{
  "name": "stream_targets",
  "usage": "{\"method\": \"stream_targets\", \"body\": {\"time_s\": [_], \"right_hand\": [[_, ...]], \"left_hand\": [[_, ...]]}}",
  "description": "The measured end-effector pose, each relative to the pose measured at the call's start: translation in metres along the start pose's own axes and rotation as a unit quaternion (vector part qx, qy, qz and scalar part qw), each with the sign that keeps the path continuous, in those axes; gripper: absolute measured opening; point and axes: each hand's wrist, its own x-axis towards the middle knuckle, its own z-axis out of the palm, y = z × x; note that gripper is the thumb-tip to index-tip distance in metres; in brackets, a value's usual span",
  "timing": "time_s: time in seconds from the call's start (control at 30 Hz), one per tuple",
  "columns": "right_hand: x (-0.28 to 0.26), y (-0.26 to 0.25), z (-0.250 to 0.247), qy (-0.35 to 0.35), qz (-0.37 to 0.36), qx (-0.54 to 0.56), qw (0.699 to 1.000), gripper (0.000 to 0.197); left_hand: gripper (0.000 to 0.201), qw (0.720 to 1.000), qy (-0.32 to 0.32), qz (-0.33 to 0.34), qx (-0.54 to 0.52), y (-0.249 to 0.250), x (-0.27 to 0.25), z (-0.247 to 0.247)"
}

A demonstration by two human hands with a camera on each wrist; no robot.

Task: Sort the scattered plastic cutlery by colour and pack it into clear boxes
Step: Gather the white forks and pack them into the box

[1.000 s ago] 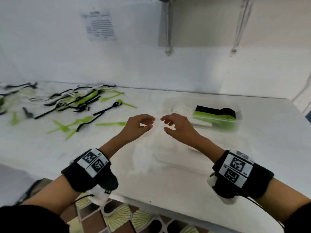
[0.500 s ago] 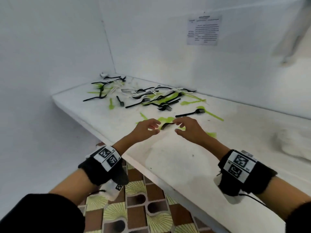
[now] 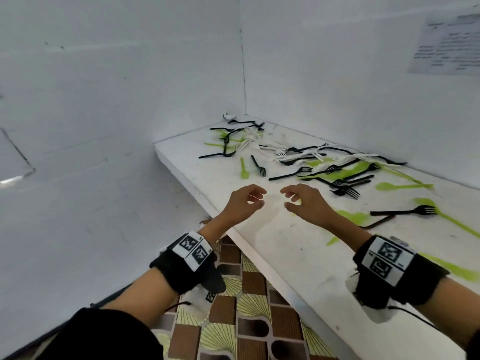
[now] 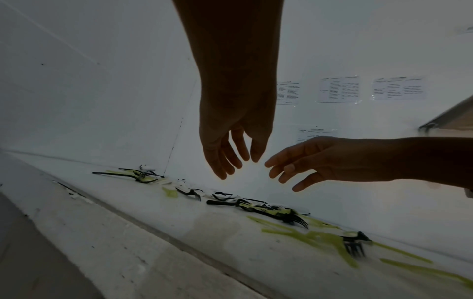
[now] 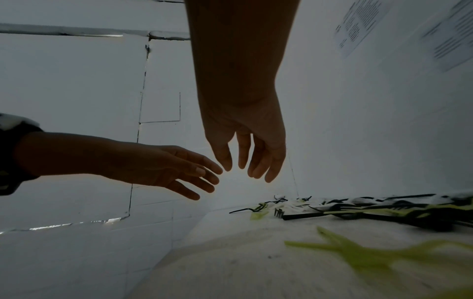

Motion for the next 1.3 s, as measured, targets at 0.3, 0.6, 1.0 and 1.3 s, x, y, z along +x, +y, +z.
{"method": "stream_targets", "body": {"time_s": [0.3, 0.6, 1.0, 1.3], "right_hand": [[0.123, -0.002, 0.030, 0.036, -0.004, 0.005, 0.999, 0.032], [0.193, 0.017, 0.051, 0.060, 0.041, 0.002, 0.997, 0.031], [0.258, 0.054, 0.056, 0.128, 0.202, -0.037, 0.970, 0.033], [0.303, 0.082, 0.067, 0.097, 0.260, -0.128, 0.952, 0.038]], "left_hand": [[0.023, 1.000, -0.027, 0.005, 0.006, -0.058, 0.095, -0.051], [0.023, 0.998, -0.054, 0.021, -0.033, -0.103, 0.178, -0.066], [0.022, 0.970, -0.201, 0.138, -0.020, -0.148, 0.340, -0.044], [0.042, 0.907, -0.319, 0.235, 0.142, -0.186, 0.452, -0.029]]}}
